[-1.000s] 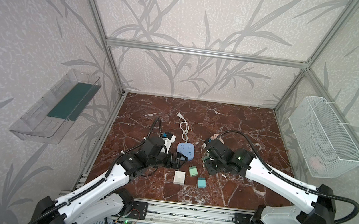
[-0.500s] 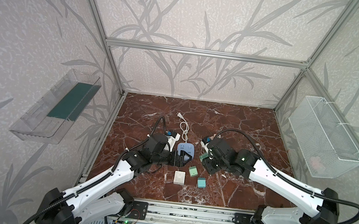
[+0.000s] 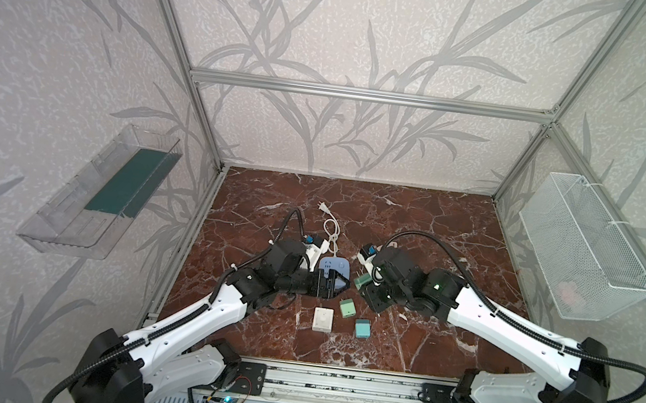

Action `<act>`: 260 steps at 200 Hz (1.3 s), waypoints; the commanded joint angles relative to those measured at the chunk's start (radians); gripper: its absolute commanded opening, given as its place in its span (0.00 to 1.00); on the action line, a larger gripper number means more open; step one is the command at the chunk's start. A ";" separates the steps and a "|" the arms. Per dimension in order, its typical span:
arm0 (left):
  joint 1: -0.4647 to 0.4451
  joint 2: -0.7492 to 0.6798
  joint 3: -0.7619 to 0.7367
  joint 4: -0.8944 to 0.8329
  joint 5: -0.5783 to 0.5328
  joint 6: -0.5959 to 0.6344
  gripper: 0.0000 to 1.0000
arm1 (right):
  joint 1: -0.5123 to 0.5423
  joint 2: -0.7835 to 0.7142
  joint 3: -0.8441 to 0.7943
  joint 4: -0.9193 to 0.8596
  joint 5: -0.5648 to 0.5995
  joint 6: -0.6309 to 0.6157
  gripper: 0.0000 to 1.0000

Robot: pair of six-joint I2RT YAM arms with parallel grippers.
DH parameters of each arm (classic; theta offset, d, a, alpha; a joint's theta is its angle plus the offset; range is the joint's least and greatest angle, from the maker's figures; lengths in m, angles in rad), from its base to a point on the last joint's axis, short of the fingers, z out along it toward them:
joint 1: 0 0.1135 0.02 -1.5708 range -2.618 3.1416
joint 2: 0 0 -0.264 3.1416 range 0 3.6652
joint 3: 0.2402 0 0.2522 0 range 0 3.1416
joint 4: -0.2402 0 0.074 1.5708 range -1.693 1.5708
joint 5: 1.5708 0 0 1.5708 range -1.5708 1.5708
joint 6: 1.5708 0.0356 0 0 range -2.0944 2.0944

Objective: Insert the plug
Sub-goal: 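Lift the green charger with the right gripper toward the left gripper while it approaches, then close the left gripper on the green charger held by the right gripper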

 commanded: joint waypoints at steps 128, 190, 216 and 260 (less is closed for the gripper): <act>-0.006 0.114 0.043 0.194 0.115 -0.105 0.77 | 0.026 0.024 0.024 0.047 0.007 -0.041 0.00; -0.008 0.166 0.032 0.288 0.177 -0.160 0.67 | 0.031 0.034 0.042 0.076 0.042 -0.052 0.00; -0.009 0.179 0.022 0.330 0.196 -0.183 0.55 | 0.031 0.043 0.045 0.095 0.045 -0.053 0.00; -0.009 0.190 0.008 0.374 0.212 -0.207 0.34 | 0.031 0.063 0.053 0.107 0.039 -0.056 0.00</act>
